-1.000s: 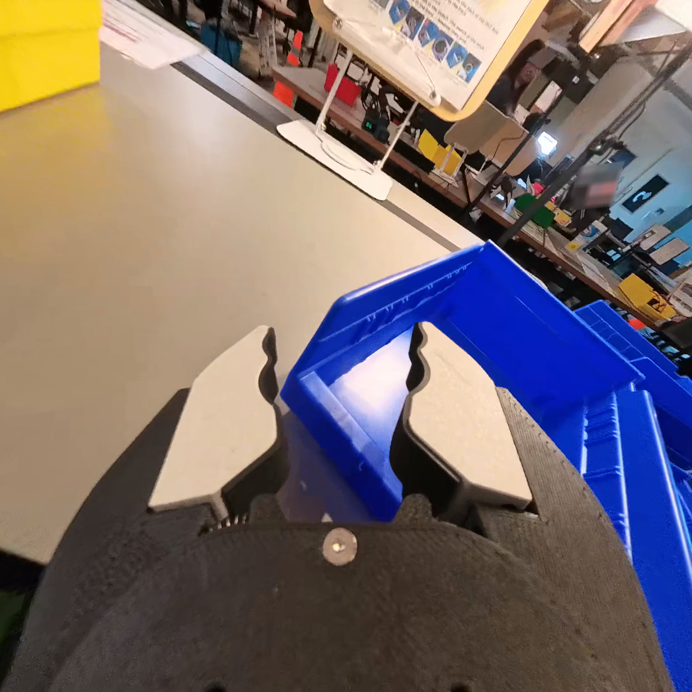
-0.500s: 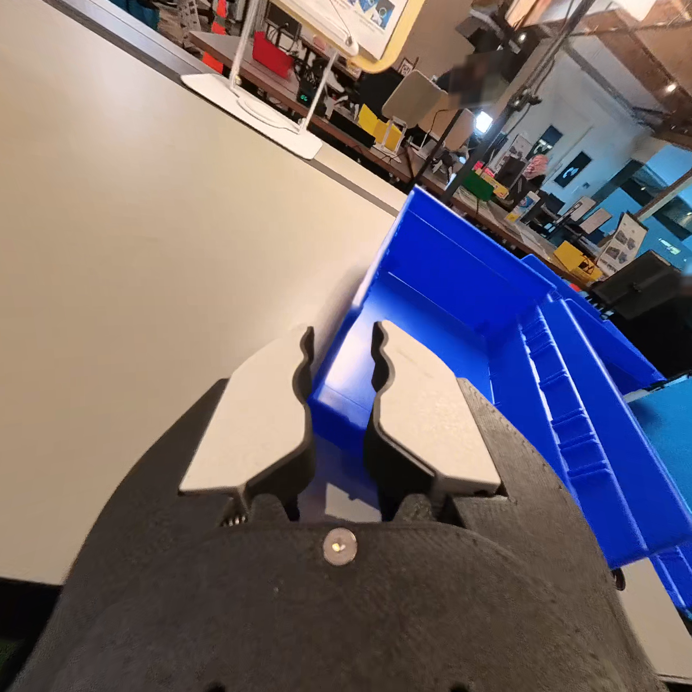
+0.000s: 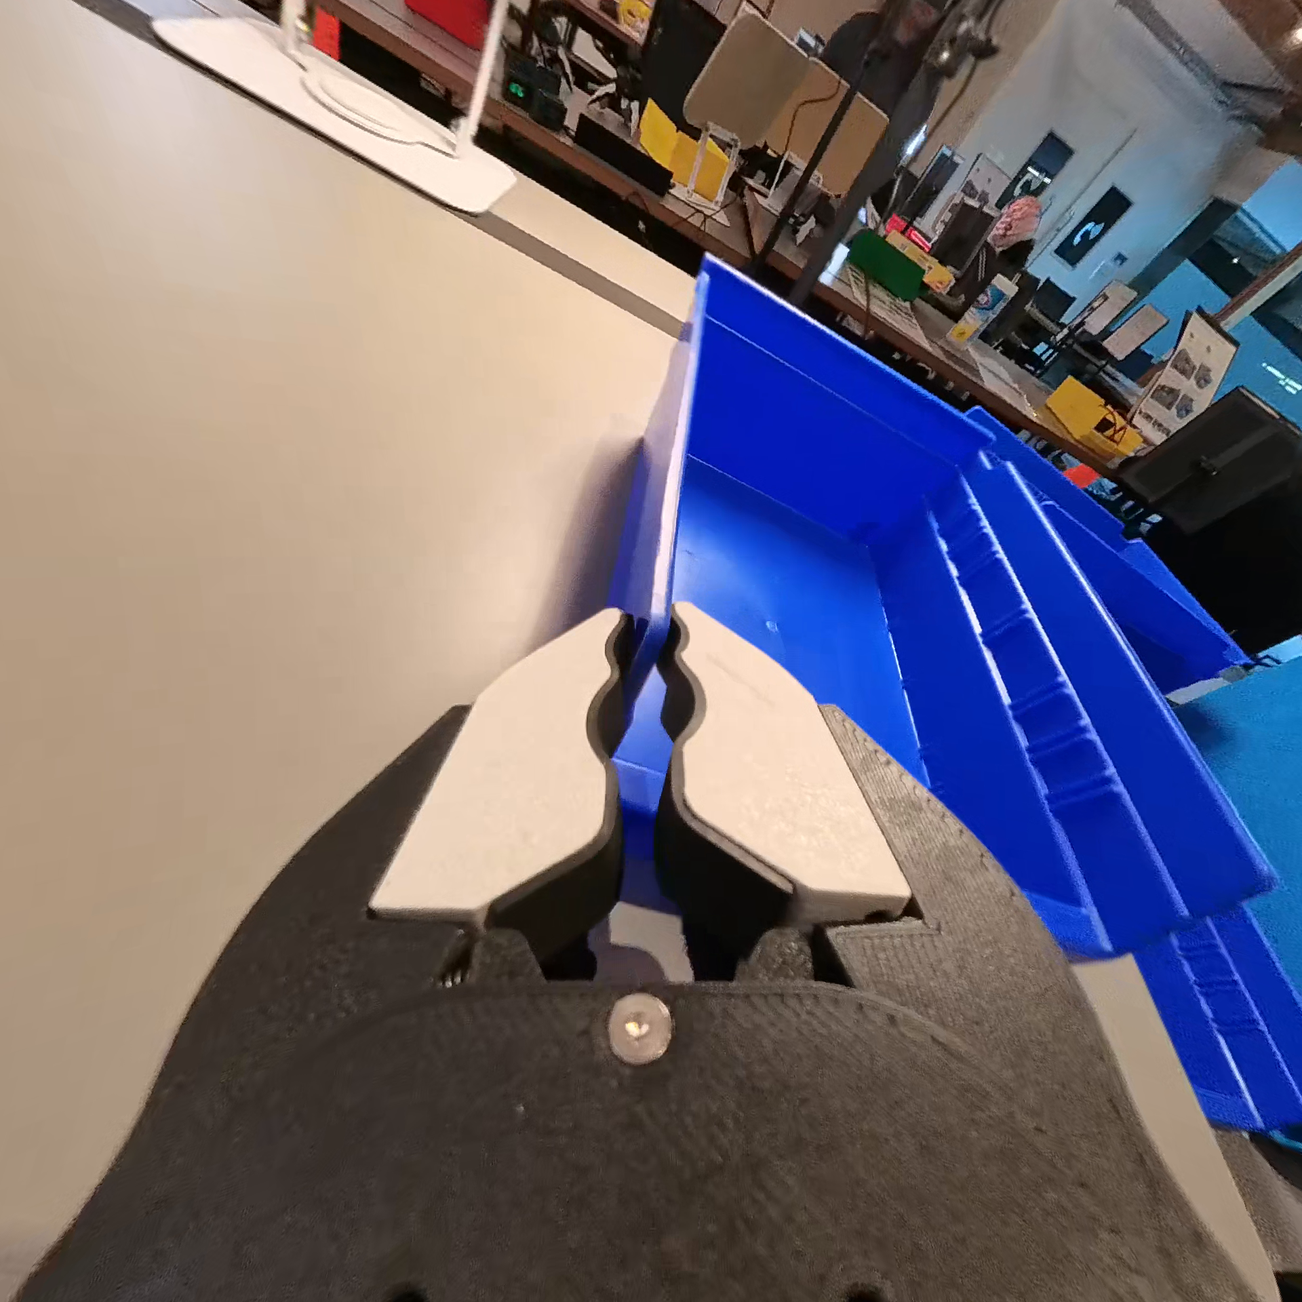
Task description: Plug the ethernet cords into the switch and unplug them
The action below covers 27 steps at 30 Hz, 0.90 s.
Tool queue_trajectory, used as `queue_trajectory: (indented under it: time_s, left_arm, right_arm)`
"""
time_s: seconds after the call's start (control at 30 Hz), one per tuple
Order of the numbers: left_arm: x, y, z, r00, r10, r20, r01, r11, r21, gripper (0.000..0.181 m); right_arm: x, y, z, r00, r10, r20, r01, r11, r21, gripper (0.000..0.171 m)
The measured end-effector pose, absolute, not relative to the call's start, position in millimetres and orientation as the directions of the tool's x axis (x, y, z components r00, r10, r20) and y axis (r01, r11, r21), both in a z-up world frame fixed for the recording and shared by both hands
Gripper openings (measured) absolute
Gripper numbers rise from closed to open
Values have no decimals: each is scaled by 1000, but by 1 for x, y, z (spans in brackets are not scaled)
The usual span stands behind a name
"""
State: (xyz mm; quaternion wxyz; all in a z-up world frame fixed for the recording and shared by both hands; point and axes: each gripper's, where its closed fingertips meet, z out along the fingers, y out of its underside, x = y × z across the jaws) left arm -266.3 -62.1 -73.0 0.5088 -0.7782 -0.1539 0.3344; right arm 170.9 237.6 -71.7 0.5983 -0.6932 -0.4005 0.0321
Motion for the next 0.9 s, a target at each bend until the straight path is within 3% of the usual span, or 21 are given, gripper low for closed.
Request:
queue_trajectory:
  time_s: [0.4, 0.9]
  left_arm:
    - [-332, -92, -75, 726, 602, -333, -61, -425, -903, 6]
    - [-384, -103, -75, 759, 590, -276, -37, -384, -923, 4]
  right_arm:
    - [203, 311, -73, 725, 574, 380, 498, -57, -865, 7]
    - [200, 337, -73, 766, 532, 361, 480, -101, -871, 6]
